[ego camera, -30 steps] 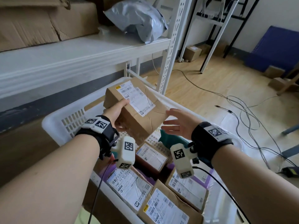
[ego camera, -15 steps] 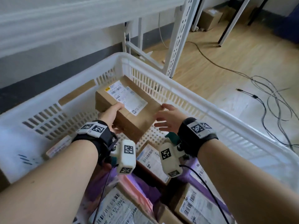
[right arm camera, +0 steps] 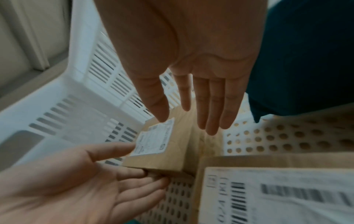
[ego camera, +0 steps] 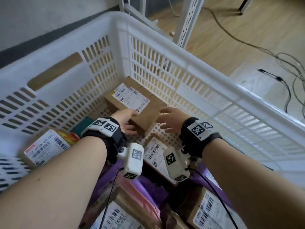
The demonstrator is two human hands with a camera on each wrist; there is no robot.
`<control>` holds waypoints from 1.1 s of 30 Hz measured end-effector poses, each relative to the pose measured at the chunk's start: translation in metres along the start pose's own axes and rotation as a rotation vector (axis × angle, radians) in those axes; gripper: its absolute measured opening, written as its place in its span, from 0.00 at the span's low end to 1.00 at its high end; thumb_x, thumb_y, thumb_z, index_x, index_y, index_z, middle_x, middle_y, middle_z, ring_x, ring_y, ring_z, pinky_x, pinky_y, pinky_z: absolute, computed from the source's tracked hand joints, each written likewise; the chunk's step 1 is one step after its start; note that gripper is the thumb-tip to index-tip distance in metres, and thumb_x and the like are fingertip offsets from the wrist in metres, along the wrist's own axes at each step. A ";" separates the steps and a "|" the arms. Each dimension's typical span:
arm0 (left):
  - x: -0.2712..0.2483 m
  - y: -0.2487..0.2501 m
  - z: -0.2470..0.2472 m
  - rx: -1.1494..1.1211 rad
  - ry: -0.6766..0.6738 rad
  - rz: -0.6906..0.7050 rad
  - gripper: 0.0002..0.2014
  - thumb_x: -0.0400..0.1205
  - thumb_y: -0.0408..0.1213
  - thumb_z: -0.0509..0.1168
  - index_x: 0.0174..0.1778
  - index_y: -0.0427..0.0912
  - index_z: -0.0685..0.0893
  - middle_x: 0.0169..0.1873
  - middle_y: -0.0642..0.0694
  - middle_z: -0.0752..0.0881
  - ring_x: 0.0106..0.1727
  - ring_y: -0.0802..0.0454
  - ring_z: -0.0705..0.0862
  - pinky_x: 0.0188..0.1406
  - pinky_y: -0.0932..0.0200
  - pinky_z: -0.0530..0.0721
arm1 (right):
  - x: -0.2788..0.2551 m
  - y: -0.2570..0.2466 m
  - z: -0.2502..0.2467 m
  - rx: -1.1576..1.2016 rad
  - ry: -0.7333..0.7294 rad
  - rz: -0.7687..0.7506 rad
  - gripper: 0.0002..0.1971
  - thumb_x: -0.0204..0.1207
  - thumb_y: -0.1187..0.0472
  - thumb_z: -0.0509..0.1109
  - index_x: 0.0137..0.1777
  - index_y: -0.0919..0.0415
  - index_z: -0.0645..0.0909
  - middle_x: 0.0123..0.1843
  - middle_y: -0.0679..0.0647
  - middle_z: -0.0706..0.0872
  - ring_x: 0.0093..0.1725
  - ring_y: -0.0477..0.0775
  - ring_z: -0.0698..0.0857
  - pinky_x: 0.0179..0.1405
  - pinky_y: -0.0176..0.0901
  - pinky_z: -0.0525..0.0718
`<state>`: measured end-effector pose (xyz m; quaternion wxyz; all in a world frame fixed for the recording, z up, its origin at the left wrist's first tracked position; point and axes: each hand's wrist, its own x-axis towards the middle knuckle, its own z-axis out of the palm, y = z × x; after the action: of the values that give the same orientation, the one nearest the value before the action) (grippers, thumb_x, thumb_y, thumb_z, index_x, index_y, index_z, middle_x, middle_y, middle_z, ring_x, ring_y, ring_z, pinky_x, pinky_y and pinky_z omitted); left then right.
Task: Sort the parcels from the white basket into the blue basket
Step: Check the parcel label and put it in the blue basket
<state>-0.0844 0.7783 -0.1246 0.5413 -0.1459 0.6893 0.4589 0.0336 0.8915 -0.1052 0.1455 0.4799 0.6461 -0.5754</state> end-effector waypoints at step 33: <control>-0.025 -0.007 -0.004 0.062 0.061 0.092 0.18 0.84 0.37 0.61 0.70 0.41 0.72 0.70 0.38 0.74 0.56 0.48 0.79 0.58 0.45 0.82 | -0.005 0.027 0.024 -0.903 0.245 -0.113 0.56 0.63 0.59 0.78 0.82 0.47 0.41 0.70 0.59 0.71 0.66 0.63 0.75 0.58 0.57 0.83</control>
<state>-0.0730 0.7641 -0.1058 0.5027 -0.1113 0.7252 0.4571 0.0481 0.8645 -0.1250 0.2309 0.3973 0.8691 -0.1830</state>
